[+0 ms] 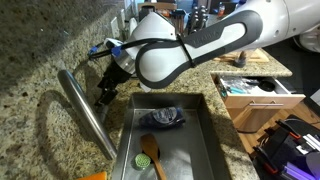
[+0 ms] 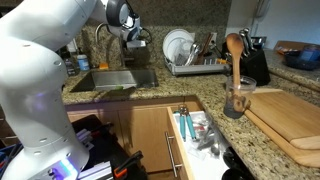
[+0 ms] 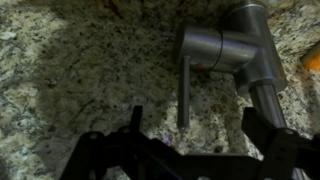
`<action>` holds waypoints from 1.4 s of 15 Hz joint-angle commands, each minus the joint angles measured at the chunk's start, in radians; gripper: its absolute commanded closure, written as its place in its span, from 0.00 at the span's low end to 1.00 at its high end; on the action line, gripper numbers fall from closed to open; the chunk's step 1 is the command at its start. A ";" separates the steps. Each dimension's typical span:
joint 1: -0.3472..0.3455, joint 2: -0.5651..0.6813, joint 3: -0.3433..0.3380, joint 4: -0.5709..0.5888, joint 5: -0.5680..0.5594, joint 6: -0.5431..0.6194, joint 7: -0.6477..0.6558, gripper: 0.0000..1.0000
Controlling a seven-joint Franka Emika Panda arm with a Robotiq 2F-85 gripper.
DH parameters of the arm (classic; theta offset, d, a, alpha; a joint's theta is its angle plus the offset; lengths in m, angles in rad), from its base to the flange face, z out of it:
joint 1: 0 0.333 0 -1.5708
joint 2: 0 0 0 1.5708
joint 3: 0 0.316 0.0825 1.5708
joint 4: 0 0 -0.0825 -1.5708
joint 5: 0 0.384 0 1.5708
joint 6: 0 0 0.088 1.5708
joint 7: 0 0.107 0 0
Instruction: Push the faucet handle forward
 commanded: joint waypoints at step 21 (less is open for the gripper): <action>-0.009 0.001 -0.023 0.006 0.004 0.042 0.061 0.98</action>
